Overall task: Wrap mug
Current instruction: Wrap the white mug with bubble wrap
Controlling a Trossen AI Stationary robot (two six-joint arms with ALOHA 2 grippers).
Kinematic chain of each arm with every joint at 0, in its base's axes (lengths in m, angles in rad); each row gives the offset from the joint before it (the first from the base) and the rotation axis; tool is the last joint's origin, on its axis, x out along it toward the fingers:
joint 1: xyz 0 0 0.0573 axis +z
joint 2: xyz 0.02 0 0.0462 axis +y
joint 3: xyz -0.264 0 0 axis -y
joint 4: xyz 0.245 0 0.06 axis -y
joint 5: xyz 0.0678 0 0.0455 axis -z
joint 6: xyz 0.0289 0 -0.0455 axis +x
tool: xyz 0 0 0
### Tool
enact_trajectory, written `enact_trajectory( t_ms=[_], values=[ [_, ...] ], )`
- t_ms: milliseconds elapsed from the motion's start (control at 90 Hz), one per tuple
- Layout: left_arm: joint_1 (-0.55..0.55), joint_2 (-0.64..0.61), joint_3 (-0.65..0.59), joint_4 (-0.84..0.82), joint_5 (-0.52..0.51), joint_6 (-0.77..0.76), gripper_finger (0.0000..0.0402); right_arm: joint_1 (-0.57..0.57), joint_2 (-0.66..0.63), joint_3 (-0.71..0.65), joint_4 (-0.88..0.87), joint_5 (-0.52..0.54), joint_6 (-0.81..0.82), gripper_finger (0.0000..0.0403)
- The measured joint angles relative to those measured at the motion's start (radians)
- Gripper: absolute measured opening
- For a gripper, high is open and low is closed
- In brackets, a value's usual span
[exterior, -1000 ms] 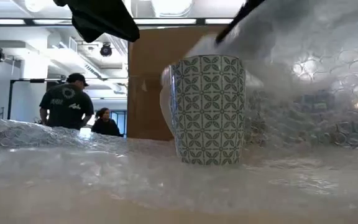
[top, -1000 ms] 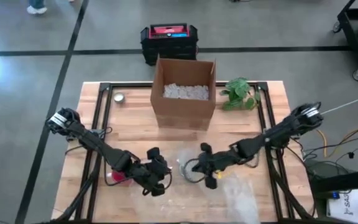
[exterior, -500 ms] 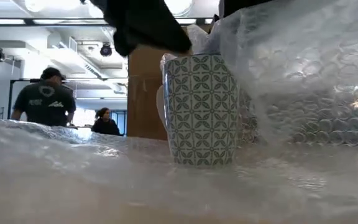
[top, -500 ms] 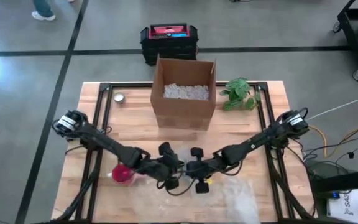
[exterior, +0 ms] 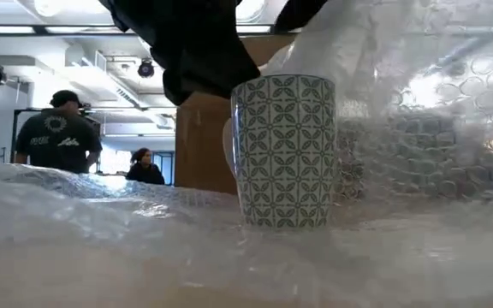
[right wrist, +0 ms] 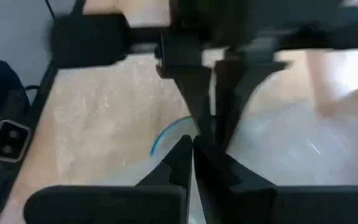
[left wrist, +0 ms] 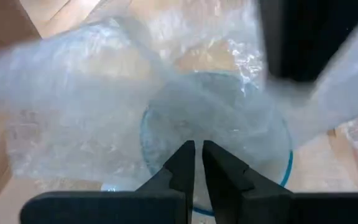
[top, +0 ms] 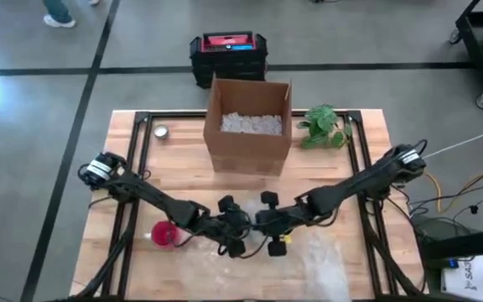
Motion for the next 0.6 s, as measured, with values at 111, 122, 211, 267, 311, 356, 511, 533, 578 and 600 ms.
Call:
enact_trajectory(
  t_ms=[111,122,211,267,311,356,511,533,578,600],
  values=[
    [0.000,0.001,0.000,0.000,0.002,0.000,0.0020,0.001,-0.054,-0.003,-0.108,0.025,0.038,0.0000],
    [0.000,0.001,0.000,0.000,0.003,0.000,0.0020,0.001,-0.058,-0.005,-0.124,0.034,0.044,0.0000],
    [-0.001,0.001,-0.001,0.003,0.003,0.000,0.0020,0.009,-0.092,-0.028,-0.243,0.104,0.102,0.0000],
    [-0.001,0.002,-0.002,0.009,0.003,0.006,0.0020,0.014,-0.102,-0.062,-0.293,0.132,0.140,0.0000],
    [-0.001,0.002,-0.002,0.014,0.006,0.013,0.0020,0.019,-0.107,-0.101,-0.302,0.141,0.166,0.0000],
    [-0.001,0.002,-0.002,0.020,0.006,0.016,0.0020,0.020,-0.108,-0.146,-0.299,0.148,0.192,0.0000],
    [-0.001,0.003,-0.002,0.030,0.011,0.016,0.0020,0.018,-0.098,-0.317,-0.082,0.164,0.226,0.0000],
    [-0.001,0.003,-0.003,0.031,0.011,0.016,0.0020,0.019,-0.093,-0.331,-0.043,0.163,0.223,0.0000],
    [-0.001,0.003,-0.003,0.031,0.011,0.017,0.0020,0.020,-0.089,-0.340,0.037,0.164,0.214,0.0000],
    [-0.001,0.003,-0.003,0.032,0.011,0.017,0.0020,0.020,-0.089,-0.339,0.079,0.167,0.203,0.0000]
  ],
)
